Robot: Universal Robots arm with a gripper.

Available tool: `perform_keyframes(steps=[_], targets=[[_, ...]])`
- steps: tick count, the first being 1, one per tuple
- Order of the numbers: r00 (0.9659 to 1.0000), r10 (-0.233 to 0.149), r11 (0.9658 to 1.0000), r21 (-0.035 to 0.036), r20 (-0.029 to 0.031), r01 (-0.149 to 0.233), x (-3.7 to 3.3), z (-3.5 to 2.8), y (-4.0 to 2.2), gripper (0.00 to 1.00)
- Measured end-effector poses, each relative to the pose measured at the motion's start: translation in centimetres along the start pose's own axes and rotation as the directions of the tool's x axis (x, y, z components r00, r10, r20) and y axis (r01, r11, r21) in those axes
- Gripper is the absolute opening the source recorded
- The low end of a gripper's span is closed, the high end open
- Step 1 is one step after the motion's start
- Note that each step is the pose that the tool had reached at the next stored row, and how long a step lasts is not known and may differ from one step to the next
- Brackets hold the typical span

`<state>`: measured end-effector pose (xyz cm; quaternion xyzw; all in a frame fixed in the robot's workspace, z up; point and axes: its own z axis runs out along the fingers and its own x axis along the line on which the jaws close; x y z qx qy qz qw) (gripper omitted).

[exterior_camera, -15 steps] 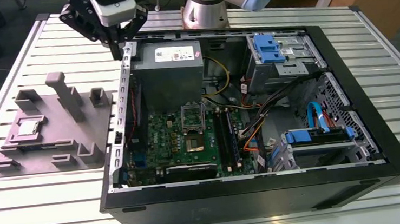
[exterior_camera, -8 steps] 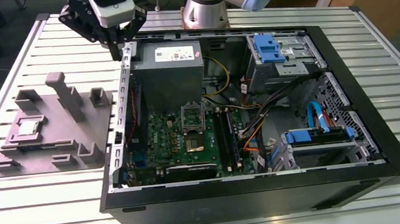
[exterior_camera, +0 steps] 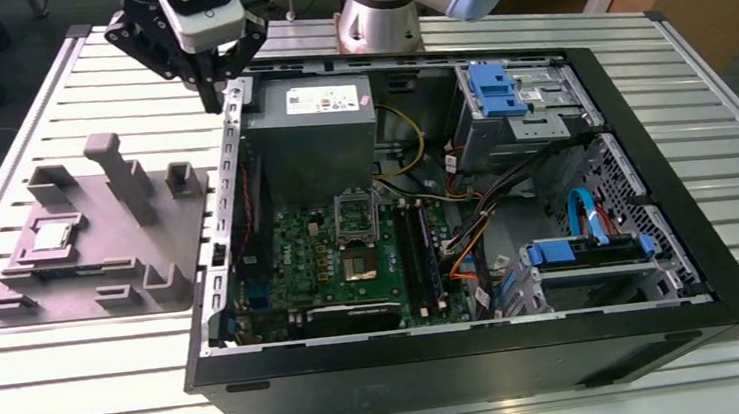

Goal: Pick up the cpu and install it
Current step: 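Reach for the cpu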

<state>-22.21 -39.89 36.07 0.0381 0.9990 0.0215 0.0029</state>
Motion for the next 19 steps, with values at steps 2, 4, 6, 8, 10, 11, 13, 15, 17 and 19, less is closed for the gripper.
perform_keyframes(steps=[2,4,6,8,10,11,13,15,17,19], targets=[[1.0,0.0,1.0,0.0,0.0,0.0,0.04,0.0,0.0,0.1],[1.0,0.0,1.0,0.0,0.0,0.0,0.08,0.0,-0.01,0.1],[1.0,0.0,1.0,0.0,-0.0001,0.0,0.41,0.13,-0.04,0.1],[1.0,0.0,1.0,-0.0001,0.0,0.0,0.61,0.28,-0.06,0.1],[1.0,0.0,1.0,0.0,0.0,0.0,0.63,0.28,-0.06,0.1],[1.0,0.0,1.0,0.0,0.0,0.0,0.66,0.29,-0.06,0.1],[1.0,0.0,1.0,0.0,0.0,0.0,0.69,0.29,-0.07,0.1],[1.0,0.0,1.0,0.0,0.0,0.0,0.72,0.3,-0.07,0.1],[1.0,0.0,1.0,-0.0001,0.0001,0.0,0.8,0.31,-0.07,0.1],[1.0,0.0,1.0,0.0,0.0,0.0,0.82,0.32,-0.08,0.1]])
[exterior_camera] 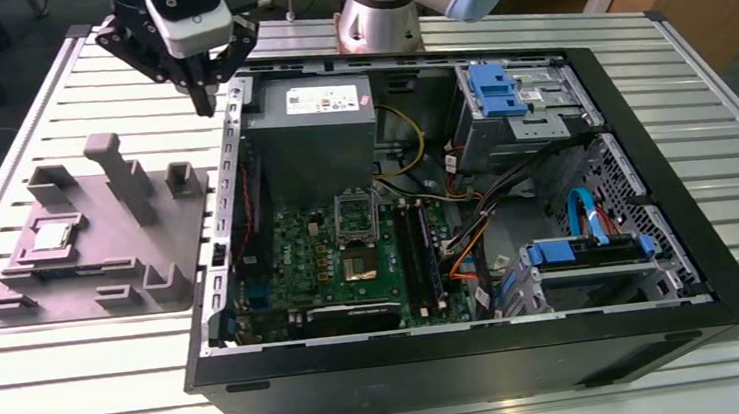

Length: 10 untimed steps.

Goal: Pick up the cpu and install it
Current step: 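Reach for the cpu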

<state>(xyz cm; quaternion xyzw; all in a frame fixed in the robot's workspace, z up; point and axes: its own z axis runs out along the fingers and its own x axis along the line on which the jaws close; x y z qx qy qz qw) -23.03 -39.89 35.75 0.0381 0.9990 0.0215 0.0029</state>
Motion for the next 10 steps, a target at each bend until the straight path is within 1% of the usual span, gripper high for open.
perform_keyframes(steps=[10], targets=[[1.0,0.0,1.0,0.0,-0.0001,0.0,0.24,0.06,-0.02,0.1]])
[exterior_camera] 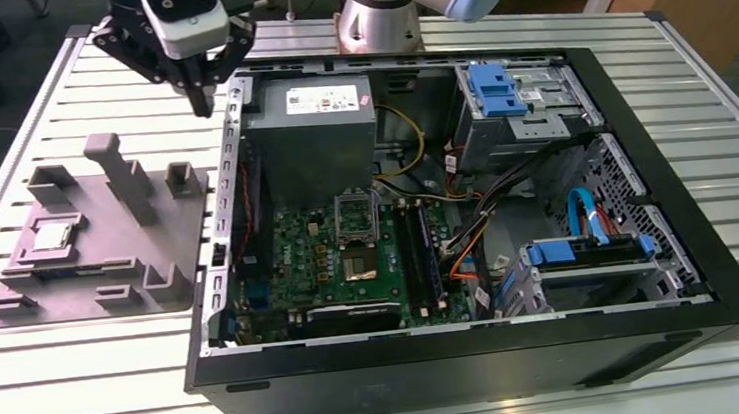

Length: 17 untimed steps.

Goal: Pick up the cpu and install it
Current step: 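Reach for the cpu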

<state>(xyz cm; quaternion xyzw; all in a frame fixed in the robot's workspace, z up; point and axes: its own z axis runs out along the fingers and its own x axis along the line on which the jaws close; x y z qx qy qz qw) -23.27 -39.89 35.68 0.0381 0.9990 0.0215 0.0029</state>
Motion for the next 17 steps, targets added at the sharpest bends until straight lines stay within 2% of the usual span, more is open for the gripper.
perform_keyframes(steps=[12,14,17], targets=[[1.0,0.0,1.0,0.0,0.0,0.0,0.35,0.12,-0.03,0.1],[1.0,0.0,1.0,0.0,0.0,0.0,0.7,0.23,-0.06,0.1],[1.0,0.0,1.0,0.0,0.0,0.0,0.75,0.24,-0.07,0.1]])
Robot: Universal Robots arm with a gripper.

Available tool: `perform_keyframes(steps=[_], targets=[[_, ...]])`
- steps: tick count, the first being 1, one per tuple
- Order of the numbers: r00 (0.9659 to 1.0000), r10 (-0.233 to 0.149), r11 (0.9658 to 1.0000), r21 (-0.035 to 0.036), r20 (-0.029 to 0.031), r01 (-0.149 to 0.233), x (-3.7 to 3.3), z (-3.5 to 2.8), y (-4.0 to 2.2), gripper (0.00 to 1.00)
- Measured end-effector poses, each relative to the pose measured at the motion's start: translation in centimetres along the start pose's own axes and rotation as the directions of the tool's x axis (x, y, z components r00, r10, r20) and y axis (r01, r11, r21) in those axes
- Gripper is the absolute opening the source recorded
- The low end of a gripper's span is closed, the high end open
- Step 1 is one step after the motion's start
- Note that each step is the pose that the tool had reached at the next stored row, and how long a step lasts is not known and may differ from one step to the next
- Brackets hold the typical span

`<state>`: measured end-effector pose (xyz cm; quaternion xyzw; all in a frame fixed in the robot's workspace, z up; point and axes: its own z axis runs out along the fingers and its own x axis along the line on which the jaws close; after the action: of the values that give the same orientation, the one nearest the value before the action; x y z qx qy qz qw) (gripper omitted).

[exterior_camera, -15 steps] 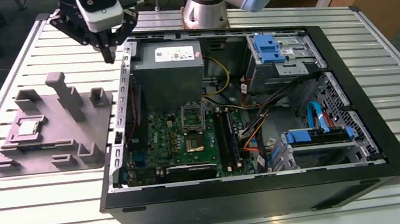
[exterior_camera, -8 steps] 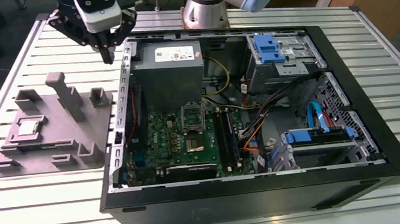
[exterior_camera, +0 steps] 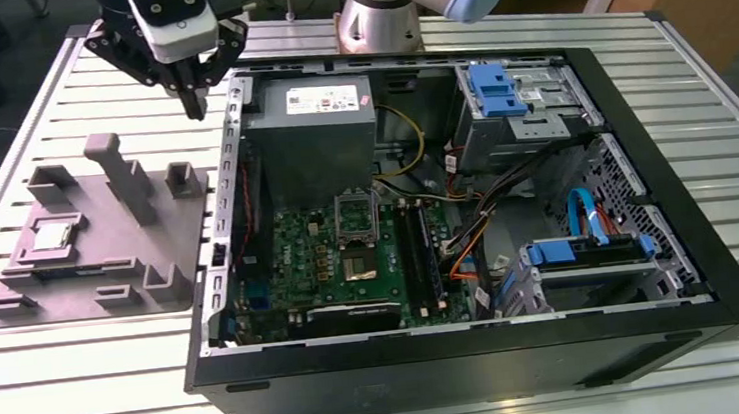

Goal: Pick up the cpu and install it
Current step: 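Reach for the cpu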

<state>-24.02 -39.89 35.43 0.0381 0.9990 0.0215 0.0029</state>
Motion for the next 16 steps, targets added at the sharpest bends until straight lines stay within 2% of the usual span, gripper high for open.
perform_keyframes(steps=[16], targets=[[1.0,0.0,1.0,0.0001,-0.0012,0.0,0.92,0.08,-0.07,0.1]])
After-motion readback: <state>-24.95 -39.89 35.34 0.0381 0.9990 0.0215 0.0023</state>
